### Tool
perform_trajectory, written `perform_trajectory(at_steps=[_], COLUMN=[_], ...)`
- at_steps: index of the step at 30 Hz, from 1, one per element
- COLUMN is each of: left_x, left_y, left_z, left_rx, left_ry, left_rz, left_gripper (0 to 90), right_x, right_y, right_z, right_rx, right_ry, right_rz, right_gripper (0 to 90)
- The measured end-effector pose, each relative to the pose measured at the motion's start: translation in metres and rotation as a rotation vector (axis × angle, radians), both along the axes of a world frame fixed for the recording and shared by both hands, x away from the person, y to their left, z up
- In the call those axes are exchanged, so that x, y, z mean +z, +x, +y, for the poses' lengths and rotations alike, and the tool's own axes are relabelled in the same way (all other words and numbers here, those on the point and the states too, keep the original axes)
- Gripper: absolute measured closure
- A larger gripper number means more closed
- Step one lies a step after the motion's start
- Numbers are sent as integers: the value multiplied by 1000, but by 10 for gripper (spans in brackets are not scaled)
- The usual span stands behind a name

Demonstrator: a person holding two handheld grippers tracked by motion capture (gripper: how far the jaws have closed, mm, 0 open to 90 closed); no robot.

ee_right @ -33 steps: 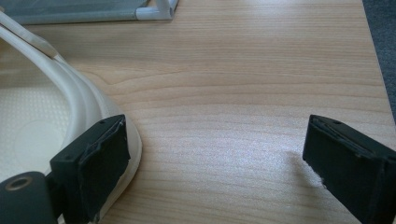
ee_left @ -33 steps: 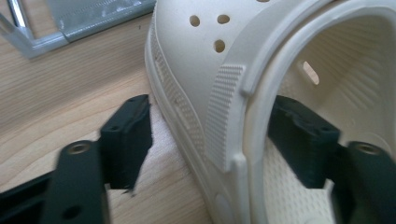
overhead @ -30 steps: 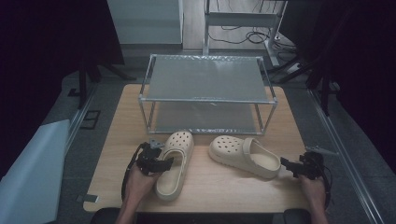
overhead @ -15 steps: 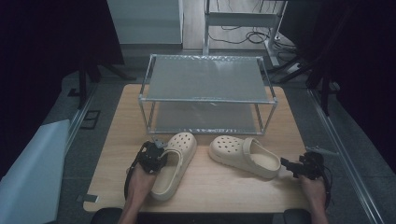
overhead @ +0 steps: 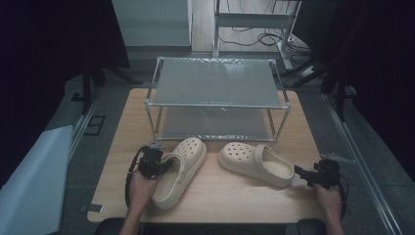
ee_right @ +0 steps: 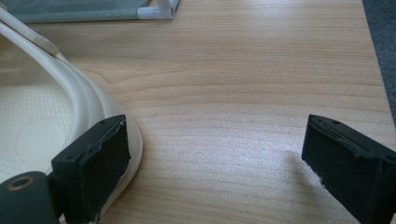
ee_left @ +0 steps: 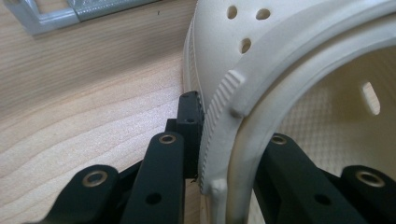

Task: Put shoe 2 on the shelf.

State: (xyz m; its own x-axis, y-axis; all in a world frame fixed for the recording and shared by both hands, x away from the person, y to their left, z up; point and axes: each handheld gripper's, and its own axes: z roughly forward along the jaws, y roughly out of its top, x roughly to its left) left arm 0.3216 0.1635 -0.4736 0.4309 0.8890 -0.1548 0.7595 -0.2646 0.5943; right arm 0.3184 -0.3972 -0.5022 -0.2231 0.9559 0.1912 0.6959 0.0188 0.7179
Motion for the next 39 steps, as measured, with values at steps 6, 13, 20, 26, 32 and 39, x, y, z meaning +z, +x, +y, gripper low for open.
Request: perform_trajectory(at_steps=[6,13,20,26,32,39], left_x=[1,6,11,20,32,44], left_y=[3,6,10,13,15,17], left_z=[6,15,19,23,25,27], left_rx=[2,-1,-3,-4,-7,-16], left_ry=[-44,-120,-161,-202,-246,-290], left_rz=[21,43,61,66,72,91], left_gripper=[769,768,768,767,767,767], right_x=[1,2,3,3,2,1], right_y=[-1,-1,-2,-2,-1,-1], right_z=[0,-1,-1,-2,-2,-3], right_rx=[0,3,-1,-4,-7,-11], right_ry=[2,-8,-7,-11,-14,-10], right_rz=[-5,-19,-21,-20,-18,-13], right_gripper=[70,62,60,59,58,58])
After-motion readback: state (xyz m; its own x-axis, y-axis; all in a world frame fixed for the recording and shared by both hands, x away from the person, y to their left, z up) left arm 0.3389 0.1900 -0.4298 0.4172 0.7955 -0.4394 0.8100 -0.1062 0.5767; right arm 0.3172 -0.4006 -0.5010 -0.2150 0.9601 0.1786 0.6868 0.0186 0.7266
